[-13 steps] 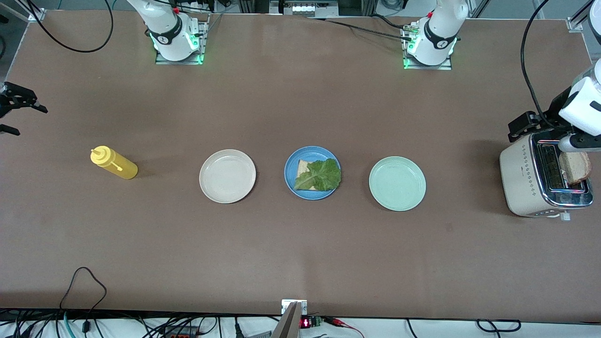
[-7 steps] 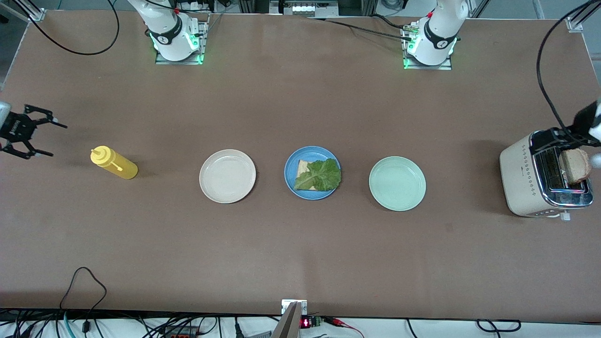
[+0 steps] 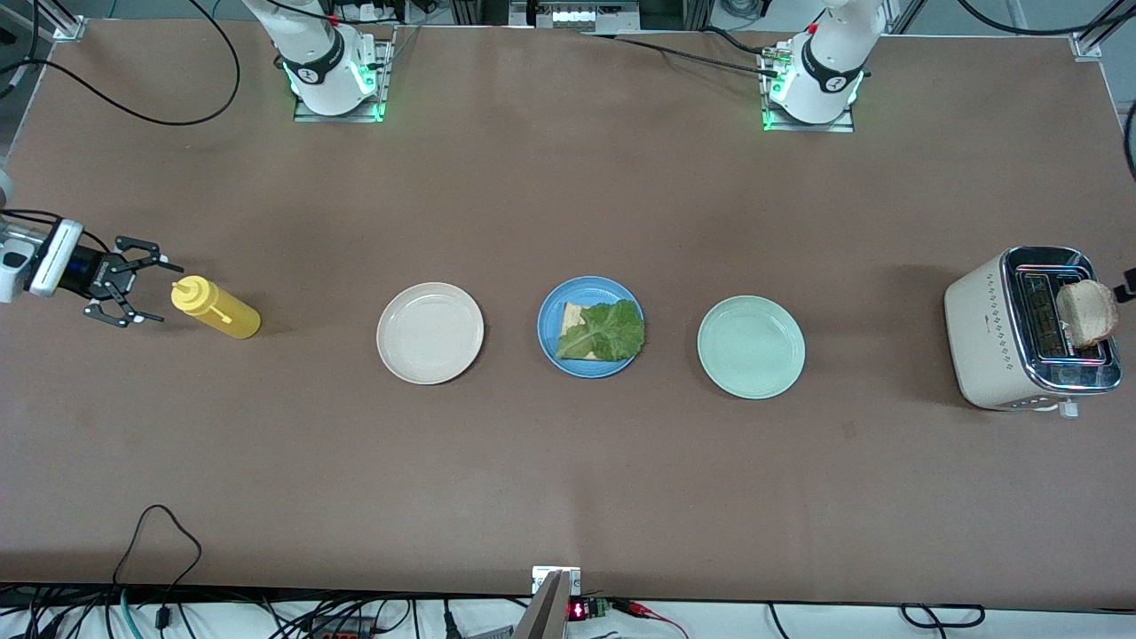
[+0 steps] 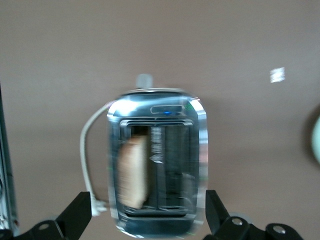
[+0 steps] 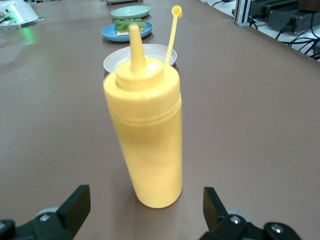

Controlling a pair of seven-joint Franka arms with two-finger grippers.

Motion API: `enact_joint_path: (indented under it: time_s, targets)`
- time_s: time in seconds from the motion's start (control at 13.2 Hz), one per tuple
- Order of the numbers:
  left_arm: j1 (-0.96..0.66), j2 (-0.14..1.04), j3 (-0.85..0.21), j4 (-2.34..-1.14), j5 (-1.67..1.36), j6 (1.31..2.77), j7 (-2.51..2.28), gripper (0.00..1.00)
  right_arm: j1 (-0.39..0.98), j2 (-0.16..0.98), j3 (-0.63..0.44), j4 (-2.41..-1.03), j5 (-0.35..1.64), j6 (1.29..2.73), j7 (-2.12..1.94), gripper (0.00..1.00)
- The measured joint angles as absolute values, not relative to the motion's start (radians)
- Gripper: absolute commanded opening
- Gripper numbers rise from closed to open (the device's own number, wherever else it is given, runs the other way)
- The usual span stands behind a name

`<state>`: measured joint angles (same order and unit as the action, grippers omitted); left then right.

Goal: Make sandwich in blue plate with both arms
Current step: 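Grasp the yellow squeeze bottle with the right gripper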

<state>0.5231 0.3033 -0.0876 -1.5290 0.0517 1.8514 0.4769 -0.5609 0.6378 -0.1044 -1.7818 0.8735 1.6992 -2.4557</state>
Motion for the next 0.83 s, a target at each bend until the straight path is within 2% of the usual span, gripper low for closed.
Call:
enact_joint_path:
  time_s: [0.15, 0.53, 0.83]
  targets:
    - [0.565, 0.369, -0.088, -1.521, 0.035, 1.872, 0.579, 0.99, -0.561, 0.676, -0.102, -1.761, 0.885, 1.687, -2.482, 1.00]
    - [0.565, 0.455, -0.095, -1.521, 0.029, 1.854, 0.599, 0.81, -0.560, 0.727, -0.079, -1.759, 0.901, 1.661, -2.533, 1.00]
    - [0.569, 0.468, -0.095, -1.521, 0.029, 1.843, 0.600, 0.66, -0.556, 0.743, -0.053, -1.759, 0.902, 1.653, -2.549, 1.00]
